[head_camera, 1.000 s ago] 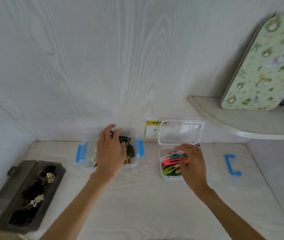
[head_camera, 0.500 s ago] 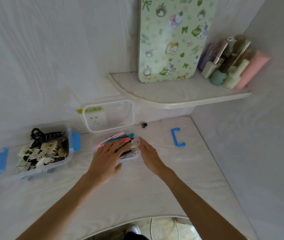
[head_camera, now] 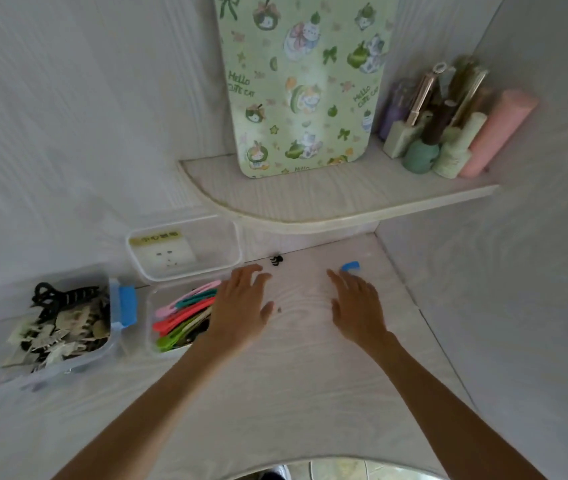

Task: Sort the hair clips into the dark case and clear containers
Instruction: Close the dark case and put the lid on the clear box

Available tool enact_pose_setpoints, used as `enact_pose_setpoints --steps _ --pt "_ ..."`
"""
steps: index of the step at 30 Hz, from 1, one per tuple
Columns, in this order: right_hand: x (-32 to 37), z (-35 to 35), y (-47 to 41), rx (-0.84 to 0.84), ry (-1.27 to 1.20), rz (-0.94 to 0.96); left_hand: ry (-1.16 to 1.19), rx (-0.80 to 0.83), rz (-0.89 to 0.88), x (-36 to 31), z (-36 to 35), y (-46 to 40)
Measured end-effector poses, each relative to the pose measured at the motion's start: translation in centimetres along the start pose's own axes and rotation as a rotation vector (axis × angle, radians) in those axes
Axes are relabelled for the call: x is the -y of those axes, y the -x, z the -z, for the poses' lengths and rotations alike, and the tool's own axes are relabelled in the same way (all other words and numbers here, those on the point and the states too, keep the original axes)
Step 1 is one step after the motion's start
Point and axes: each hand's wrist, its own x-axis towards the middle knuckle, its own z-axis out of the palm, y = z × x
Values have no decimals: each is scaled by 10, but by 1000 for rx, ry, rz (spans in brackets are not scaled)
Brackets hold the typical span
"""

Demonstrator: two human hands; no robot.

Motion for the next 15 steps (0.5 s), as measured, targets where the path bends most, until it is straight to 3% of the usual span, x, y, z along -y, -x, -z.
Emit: enact_pose_setpoints --steps 3,7,11,15 --pt "-10 19 -8 126 -33 -3 -117 68 15 -9 -10 -39" --pt "-7 34 -16 257 -58 -18 -68 201 160 -16 -31 -68" --pt "-5 36 -18 277 -50 -13 -77 180 234 -21 -41 -79" --pt "-3 34 -17 281 -40 -24 -113 106 188 -24 -41 -86"
